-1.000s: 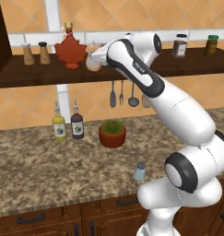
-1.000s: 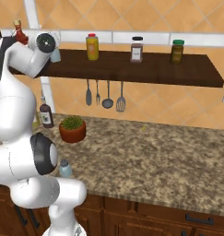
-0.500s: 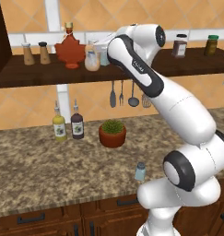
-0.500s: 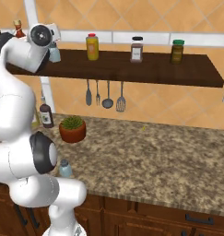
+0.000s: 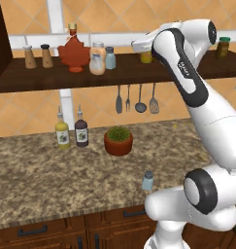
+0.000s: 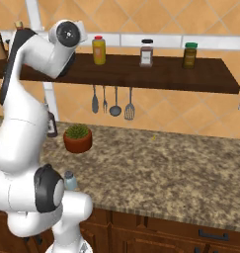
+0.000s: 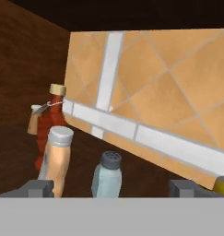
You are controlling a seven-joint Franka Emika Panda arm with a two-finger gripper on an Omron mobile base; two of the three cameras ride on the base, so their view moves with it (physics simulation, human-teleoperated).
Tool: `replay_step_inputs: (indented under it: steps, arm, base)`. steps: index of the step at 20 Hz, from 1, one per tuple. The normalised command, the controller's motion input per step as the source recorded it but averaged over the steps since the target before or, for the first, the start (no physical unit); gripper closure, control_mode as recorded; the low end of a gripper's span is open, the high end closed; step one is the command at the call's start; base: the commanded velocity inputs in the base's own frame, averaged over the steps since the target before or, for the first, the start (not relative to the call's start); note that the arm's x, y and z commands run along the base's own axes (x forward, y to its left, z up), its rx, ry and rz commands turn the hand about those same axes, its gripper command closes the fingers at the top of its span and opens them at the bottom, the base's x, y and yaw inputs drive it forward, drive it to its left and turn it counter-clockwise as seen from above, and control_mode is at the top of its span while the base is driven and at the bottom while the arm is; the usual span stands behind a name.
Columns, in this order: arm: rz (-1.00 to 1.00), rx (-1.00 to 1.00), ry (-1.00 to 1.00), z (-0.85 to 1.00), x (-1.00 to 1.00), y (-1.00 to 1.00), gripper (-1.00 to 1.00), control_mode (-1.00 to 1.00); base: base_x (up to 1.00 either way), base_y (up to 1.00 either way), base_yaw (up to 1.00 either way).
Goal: Put the shaker and condiment bottle from the counter next to their counterparts in the cabinet.
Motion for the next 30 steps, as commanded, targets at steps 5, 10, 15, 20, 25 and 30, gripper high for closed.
replay_step_inputs:
  steps: [5, 10, 15, 20, 25, 30]
  arm:
    - [0.0, 0.01, -0.17, -0.57, -0.89, -1.0, -1.0, -1.0]
    - [0.03, 0.01, -0.15, -0.86, -0.81, -1.0, -1.0, -1.0]
    - [0.07, 0.0, -0.15, -0.84, -0.57, -1.0, -1.0, -1.0]
    - [0.12, -0.01, -0.08, -0.94, -0.55, -0.71, -1.0, -1.0]
    - [0.25, -0.1, 0.01, -0.92, -0.22, -0.42, -1.0, -1.0]
    - [0.39, -0.17, 0.11, -0.75, -0.11, -0.34, -1.0, -1.0]
  base:
    - [0.0, 0.0, 0.0]
    - [0.0, 0.0, 0.0]
    - [0.0, 0.0, 0.0]
    - [0.0, 0.0, 0.0]
    - [0.0, 0.0, 0.0]
    - [0.0, 0.0, 0.0]
